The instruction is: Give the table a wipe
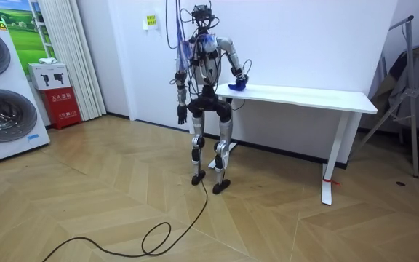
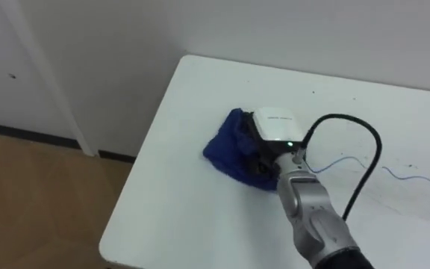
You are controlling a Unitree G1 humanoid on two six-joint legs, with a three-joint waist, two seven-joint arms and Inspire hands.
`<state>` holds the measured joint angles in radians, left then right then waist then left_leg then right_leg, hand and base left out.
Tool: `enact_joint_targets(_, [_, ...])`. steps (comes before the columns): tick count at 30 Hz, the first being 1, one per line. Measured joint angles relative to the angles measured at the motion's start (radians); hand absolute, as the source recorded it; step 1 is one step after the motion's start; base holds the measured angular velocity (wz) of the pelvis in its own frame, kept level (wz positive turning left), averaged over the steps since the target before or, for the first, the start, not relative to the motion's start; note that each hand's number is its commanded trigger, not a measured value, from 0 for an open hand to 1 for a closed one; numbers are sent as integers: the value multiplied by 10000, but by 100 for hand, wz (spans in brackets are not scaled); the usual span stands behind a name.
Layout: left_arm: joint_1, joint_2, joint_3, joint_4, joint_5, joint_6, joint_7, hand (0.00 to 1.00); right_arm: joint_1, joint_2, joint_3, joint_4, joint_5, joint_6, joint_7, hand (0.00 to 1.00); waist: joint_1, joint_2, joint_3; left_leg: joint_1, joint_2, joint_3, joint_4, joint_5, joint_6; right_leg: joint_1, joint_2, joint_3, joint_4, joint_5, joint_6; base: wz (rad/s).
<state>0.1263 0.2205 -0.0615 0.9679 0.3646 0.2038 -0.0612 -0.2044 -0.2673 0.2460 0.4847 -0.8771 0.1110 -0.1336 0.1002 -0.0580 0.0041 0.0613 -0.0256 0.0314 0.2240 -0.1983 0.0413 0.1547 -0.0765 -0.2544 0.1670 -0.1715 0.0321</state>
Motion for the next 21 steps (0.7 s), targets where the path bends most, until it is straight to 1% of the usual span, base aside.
enact_joint_targets(1, [16,28,215,-8,20,-10,1,0,154,-29,-596,501,403,-207,-288,100,-169,-27,-2,12,-57,-114,11,14,34,73,-46,-63,1,1,2,50])
enact_joint_targets(2, [19,75,271,-7,17,-11,1,0,256,-67,-896,659,605,-323,-430,100,-217,-36,-3,12,-68,-114,12,19,49,85,-66,-73,8,6,11,28])
enact_joint_targets(3, [76,201,553,-6,15,-33,2,0,506,-124,-1511,958,1113,-588,-779,100,-285,-90,-23,29,-72,-100,-24,31,81,97,-104,-93,5,14,24,10])
enact_joint_targets(4, [169,334,1000,-4,5,-36,38,0,825,-137,-2103,1141,1474,-750,-1112,100,-377,-134,-39,31,-74,-85,-25,15,110,108,-118,-97,-6,21,36,5])
enact_joint_targets(5, [240,393,1226,4,6,-34,77,0,976,-168,-2388,1254,1604,-856,-1277,100,-445,-152,-54,33,-80,-85,-20,2,131,113,-122,-78,-4,30,50,0])
enact_joint_targets(6, [378,459,1698,32,14,-21,123,0,1258,-316,-2948,1497,1803,-1020,-1512,100,-553,-158,-65,56,-84,-84,-15,-23,171,174,-127,-29,-9,66,111,0])
enact_joint_targets(7, [541,486,2078,50,16,8,135,0,1478,-570,-3391,1904,1914,-1134,-1748,100,-678,-125,-115,108,-90,-84,-10,-51,215,215,-131,33,-5,98,154,0])
enact_joint_targets(8, [615,501,2206,72,15,14,138,0,1548,-701,-3598,2171,2047,-1192,-1864,100,-721,-118,-161,160,-94,-83,-10,-60,229,225,-136,46,3,116,177,0])
enact_joint_targets(9, [690,561,2358,146,15,16,139,0,1634,-947,-4070,2696,2191,-1242,-1997,100,-787,-114,-198,233,-94,-34,-11,-81,262,258,-150,55,16,127,181,-8])
enact_joint_targets(10, [718,633,2396,197,11,15,138,0,1704,-1171,-4447,3146,2217,-1312,-2130,100,-851,-112,-203,285,-95,1,-6,-92,279,288,-156,72,14,155,200,-8])
enact_joint_targets(11, [723,646,2483,232,6,10,134,0,1713,-1275,-4639,3366,2239,-1358,-2152,100,-920,-111,-204,317,-96,4,-8,-94,283,325,-156,72,7,175,217,-5])
enact_joint_targets(12, [722,655,2662,292,3,10,126,0,1745,-1412,-5030,3789,2413,-1369,-2153,100,-1004,-107,-226,400,-97,8,-17,-107,304,404,-157,108,19,186,220,-4])
enact_joint_targets(13, [699,664,2783,292,4,-4,120,0,1799,-1570,-5295,4153,2660,-1370,-2164,100,-1029,-100,-282,429,-97,10,-17,-113,310,439,-158,92,21,189,220,-4])
enact_joint_targets(14, [666,670,2836,292,3,-11,114,0,1807,-1675,-5392,4317,2761,-1370,-2162,100,-1054,-100,-281,430,-101,-18,-17,-115,313,467,-160,84,17,189,220,0])
enact_joint_targets(16, [578,704,2927,319,-120,-35,102,0,1800,-2015,-5626,4860,3032,-1351,-2148,100,-1204,-86,-288,511,-110,-47,-32,-126,318,555,-160,131,18,188,221,0])
enact_joint_targets(19, [556,666,2890,321,-403,-30,99,0,1653,-2080,-5830,4900,3338,-1107,-2150,100,-1232,-20,-293,536,-100,18,-90,-130,309,524,-141,288,2,186,223,-16])
enact_joint_targets(20, [533,653,2874,322,-536,-25,93,0,1646,-2077,-5813,4840,3395,-1028,-2136,100,-1220,2,-295,540,-86,62,-72,-132,305,520,-129,337,-1,186,223,-21])
enact_joint_targets(21, [469,650,2733,323,-600,-23,74,0,1565,-2052,-5627,4746,3382,-869,-2125,100,-1127,42,-276,535,-51,144,-7,-152,272,507,-106,334,4,186,223,-26])
